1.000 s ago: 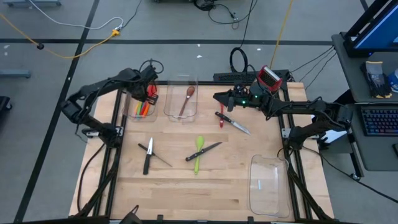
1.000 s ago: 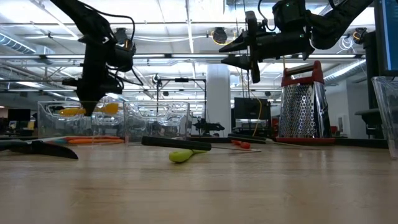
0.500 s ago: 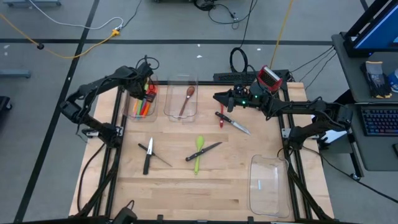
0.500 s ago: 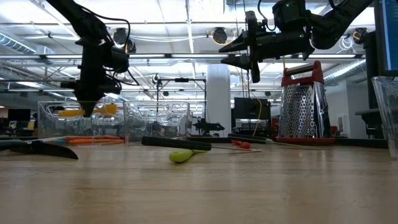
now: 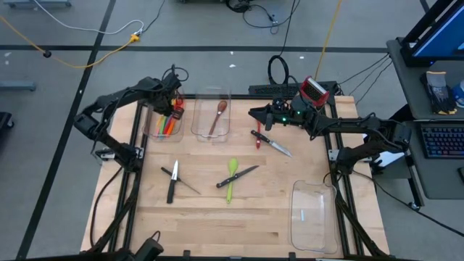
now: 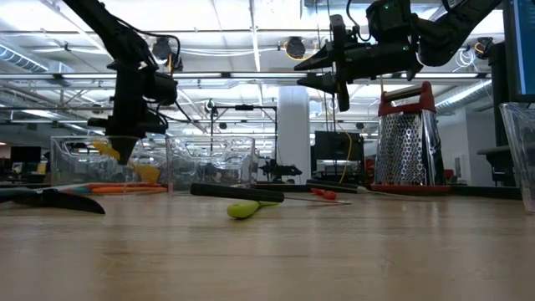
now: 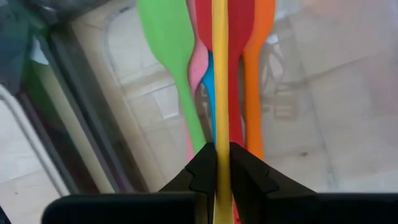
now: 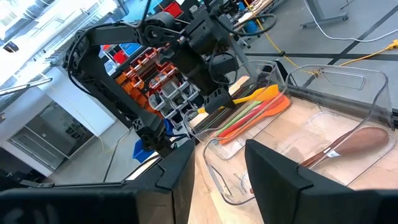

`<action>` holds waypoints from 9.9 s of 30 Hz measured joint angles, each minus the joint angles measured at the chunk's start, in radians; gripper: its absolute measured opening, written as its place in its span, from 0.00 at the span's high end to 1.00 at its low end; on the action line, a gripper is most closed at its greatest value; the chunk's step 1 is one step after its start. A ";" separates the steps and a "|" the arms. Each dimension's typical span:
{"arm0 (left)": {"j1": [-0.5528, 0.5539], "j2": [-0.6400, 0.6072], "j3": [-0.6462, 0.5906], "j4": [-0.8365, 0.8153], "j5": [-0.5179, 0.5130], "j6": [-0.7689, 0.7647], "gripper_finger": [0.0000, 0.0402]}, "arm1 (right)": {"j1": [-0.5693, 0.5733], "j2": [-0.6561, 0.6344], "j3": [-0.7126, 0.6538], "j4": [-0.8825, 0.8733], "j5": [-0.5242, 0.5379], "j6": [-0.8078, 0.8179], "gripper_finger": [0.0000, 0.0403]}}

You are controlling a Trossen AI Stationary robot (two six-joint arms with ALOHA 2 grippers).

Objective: Pick & Place Kitchen Items
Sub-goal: Put the yellow spatula into the left trans parent bin, then put the knife into the bottom transparent bin

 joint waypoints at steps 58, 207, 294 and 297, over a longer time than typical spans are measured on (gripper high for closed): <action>-0.759 -0.240 0.206 0.150 0.193 -0.313 0.46 | 0.000 0.000 0.000 0.000 -0.087 -0.024 0.68; -1.103 -0.158 0.204 0.412 -0.420 -0.536 0.87 | 0.039 0.000 0.000 0.320 -0.370 0.159 0.68; -0.872 0.084 0.204 1.316 0.260 -0.497 0.87 | 0.225 -0.051 0.004 0.313 0.023 0.081 0.45; -0.872 0.084 0.204 1.316 0.260 -0.488 0.87 | 0.224 -0.051 0.004 0.313 0.024 0.083 0.51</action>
